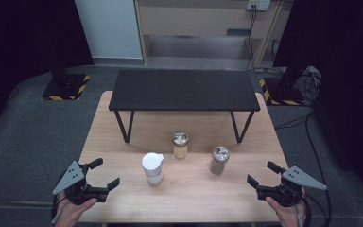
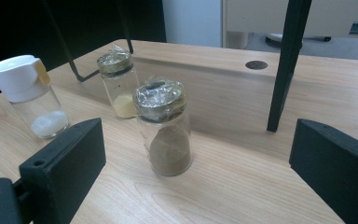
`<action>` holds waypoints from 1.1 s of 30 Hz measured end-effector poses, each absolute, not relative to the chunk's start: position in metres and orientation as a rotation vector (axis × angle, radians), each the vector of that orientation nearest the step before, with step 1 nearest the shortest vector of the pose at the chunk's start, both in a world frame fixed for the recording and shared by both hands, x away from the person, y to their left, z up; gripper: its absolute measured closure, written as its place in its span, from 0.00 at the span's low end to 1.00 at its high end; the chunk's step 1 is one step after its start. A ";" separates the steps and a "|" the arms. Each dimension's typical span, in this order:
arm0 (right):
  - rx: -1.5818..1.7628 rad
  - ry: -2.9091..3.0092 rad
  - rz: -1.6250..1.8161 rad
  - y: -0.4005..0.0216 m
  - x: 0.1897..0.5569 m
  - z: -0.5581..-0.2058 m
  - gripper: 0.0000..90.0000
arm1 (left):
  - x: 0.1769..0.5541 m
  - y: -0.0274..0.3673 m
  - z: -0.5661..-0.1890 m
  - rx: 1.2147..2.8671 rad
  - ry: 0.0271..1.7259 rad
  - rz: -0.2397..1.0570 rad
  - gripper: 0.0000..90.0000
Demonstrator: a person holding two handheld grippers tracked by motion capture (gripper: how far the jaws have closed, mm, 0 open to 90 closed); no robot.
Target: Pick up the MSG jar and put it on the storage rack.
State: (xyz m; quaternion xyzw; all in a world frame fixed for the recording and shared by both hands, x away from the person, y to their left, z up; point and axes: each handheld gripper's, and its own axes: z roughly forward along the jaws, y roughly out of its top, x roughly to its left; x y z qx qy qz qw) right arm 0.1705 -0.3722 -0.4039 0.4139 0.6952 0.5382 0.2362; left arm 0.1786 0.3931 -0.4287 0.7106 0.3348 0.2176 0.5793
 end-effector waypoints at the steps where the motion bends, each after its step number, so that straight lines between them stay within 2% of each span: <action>1: 1.126 1.910 1.473 -0.372 0.170 -0.403 0.05 | 0.178 0.394 -0.429 1.660 0.780 0.508 0.02; 17: 1.134 1.916 1.463 -0.371 0.171 -0.403 0.05 | 0.178 0.389 -0.422 1.693 0.766 0.499 0.01; 33: 1.139 1.919 1.446 -0.369 0.171 -0.402 0.06 | 0.178 0.390 -0.398 1.702 0.752 0.488 0.01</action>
